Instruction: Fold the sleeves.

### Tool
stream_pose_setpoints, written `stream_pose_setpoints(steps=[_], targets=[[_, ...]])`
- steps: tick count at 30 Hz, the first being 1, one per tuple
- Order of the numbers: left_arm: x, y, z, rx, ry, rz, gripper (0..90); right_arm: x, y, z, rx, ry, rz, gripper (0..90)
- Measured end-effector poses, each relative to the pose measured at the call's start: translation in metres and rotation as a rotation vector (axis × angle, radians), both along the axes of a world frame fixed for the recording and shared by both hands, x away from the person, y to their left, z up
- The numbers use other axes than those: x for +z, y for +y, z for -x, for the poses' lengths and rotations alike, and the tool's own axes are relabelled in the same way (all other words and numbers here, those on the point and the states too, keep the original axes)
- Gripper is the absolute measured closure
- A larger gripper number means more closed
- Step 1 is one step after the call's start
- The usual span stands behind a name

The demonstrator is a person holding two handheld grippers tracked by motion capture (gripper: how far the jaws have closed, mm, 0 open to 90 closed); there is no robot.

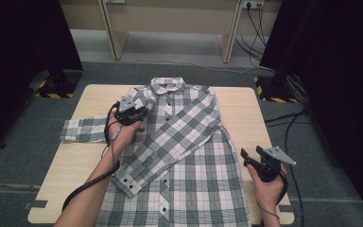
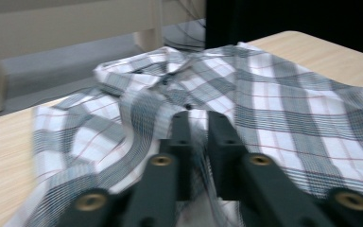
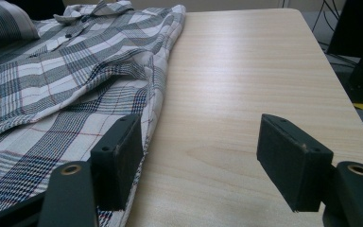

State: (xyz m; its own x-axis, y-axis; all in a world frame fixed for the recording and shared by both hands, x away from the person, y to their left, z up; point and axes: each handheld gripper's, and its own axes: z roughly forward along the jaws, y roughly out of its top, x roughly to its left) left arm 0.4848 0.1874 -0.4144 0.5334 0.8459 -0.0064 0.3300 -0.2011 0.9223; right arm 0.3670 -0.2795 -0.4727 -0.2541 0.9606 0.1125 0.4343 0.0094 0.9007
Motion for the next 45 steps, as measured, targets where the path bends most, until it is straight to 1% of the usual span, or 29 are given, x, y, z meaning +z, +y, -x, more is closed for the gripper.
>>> stream_pose_setpoints(steps=[1, 3, 4, 6, 7, 8, 10, 14, 17, 20, 22, 23, 24, 27, 29, 30, 32, 35, 39, 40, 41, 42, 43, 45], targets=[[0.001, -0.001, 0.0, -0.014, 0.005, -0.004, 63.2, 0.0, 0.0, 0.0, 0.0, 0.0, 0.0, 32.5], [0.004, -0.001, 0.0, -0.037, 0.02, 0.011, 50.1, 0.0, 0.0, 0.0, 0.001, -0.001, 0.002, 32.5], [0.006, 0.001, 0.001, -0.033, 0.024, 0.01, 45.3, 0.0, 0.0, 0.0, 0.0, 0.001, 0.002, 32.5], [0.01, 0.009, 0.001, -0.011, 0.021, 0.007, 38.0, 0.0, 0.0, 0.0, 0.002, 0.0, 0.003, 32.5], [0.011, 0.015, 0.002, 0.012, 0.026, 0.01, 34.4, 0.0, 0.0, 0.0, 0.001, -0.001, 0.004, 32.5], [0.013, 0.023, 0.002, 0.032, 0.031, 0.007, 31.0, 0.0, 0.0, 0.0, 0.001, -0.002, 0.003, 32.5], [0.014, 0.041, 0.002, 0.068, 0.031, 0.006, 27.4, 0.0, 0.001, 0.0, 0.001, -0.001, 0.005, 32.5], [0.013, 0.085, 0.004, 0.147, 0.044, -0.002, 23.5, 0.0, 0.001, 0.0, 0.001, 0.0, 0.004, 32.5], [0.005, 0.12, 0.006, 0.226, 0.062, -0.031, 23.6, 0.0, 0.0, 0.0, 0.0, 0.0, 0.003, 32.5], [-0.007, 0.154, 0.009, 0.304, 0.099, -0.055, 24.3, 0.0, 0.001, 0.0, -0.002, 0.0, 0.005, 32.5], [-0.018, 0.173, 0.011, 0.346, 0.139, -0.072, 24.7, 0.0, 0.001, 0.0, -0.003, 0.0, 0.007, 32.4], [-0.023, 0.181, 0.012, 0.366, 0.16, -0.076, 24.8, 0.0, 0.001, 0.0, -0.004, 0.002, 0.008, 32.5], [-0.028, 0.188, 0.014, 0.385, 0.175, -0.076, 24.9, 0.0, 0.001, 0.0, -0.004, 0.003, 0.007, 32.4], [-0.042, 0.206, 0.016, 0.428, 0.215, -0.095, 25.3, 0.0, 0.001, 0.0, -0.005, 0.003, 0.01, 32.5], [-0.051, 0.213, 0.016, 0.453, 0.238, -0.107, 25.9, 0.0, 0.001, 0.0, -0.006, 0.003, 0.01, 32.5], [-0.054, 0.215, 0.016, 0.458, 0.248, -0.107, 26.3, 0.0, 0.001, 0.0, -0.006, 0.002, 0.012, 32.5], [-0.06, 0.217, 0.016, 0.463, 0.266, -0.104, 26.8, 0.0, 0.001, 0.0, -0.006, 0.001, 0.013, 32.4], [-0.066, 0.218, 0.015, 0.465, 0.281, -0.115, 27.4, 0.0, 0.001, 0.0, -0.005, 0.001, 0.013, 32.5], [-0.07, 0.217, 0.013, 0.479, 0.267, -0.121, 27.3, 0.0, 0.001, 0.0, -0.004, 0.002, 0.011, 32.4], [-0.071, 0.216, 0.012, 0.478, 0.26, -0.135, 27.4, 0.0, 0.001, 0.0, -0.003, 0.001, 0.012, 32.4], [-0.071, 0.214, 0.012, 0.474, 0.259, -0.163, 27.6, 0.0, 0.002, 0.0, -0.002, 0.001, 0.015, 32.4], [-0.071, 0.213, 0.011, 0.476, 0.256, -0.168, 28.2, 0.0, 0.002, 0.0, -0.002, 0.002, 0.016, 32.4], [-0.071, 0.213, 0.011, 0.484, 0.255, -0.169, 29.2, 0.0, 0.002, 0.0, -0.001, 0.003, 0.016, 32.4], [-0.071, 0.212, 0.011, 0.49, 0.243, -0.177, 36.4, 0.0, 0.002, 0.0, 0.0, 0.001, 0.016, 32.4]])
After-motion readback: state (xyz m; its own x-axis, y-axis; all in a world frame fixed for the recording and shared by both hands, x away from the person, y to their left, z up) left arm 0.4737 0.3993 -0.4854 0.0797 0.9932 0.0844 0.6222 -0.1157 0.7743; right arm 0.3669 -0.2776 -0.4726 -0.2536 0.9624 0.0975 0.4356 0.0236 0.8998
